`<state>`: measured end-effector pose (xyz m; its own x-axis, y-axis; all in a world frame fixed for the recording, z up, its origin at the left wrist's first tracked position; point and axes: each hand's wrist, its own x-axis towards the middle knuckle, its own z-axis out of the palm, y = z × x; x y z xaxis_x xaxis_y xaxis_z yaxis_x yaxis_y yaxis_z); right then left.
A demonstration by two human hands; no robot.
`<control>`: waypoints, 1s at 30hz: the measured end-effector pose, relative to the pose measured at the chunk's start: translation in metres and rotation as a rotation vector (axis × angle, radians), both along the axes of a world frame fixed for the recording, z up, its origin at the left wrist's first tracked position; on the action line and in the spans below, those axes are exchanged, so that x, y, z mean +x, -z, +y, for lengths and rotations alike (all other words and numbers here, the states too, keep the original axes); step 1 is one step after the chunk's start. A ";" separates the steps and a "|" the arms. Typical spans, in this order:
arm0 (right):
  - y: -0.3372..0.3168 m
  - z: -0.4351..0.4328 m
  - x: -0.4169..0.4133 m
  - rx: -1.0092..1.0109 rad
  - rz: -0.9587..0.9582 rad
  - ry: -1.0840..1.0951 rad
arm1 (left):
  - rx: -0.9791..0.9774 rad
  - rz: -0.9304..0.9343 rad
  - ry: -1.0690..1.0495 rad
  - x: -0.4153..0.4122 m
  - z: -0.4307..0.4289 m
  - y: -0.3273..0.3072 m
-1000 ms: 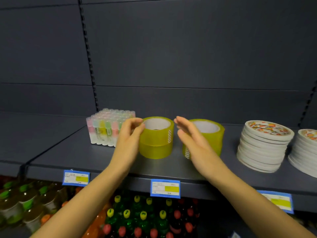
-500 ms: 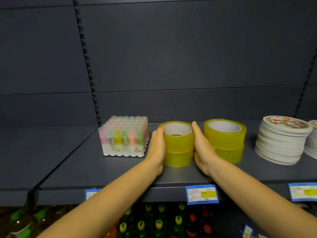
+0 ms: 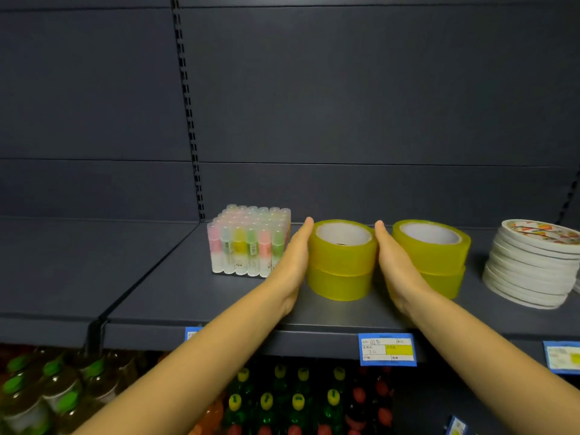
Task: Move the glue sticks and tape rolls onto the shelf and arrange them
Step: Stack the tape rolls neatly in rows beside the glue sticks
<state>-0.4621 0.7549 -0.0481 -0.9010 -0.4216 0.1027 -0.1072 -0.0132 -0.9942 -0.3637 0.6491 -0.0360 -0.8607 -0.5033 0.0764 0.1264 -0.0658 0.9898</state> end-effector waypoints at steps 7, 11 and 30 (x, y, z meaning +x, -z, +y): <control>-0.020 0.006 0.033 0.010 0.444 0.123 | -0.256 0.137 -0.115 0.066 -0.031 -0.023; -0.032 -0.015 0.064 -0.099 0.692 0.060 | -0.356 0.334 -0.406 0.082 -0.064 -0.033; -0.015 -0.139 0.076 0.001 0.053 0.084 | 0.109 -0.041 0.081 0.042 -0.158 0.007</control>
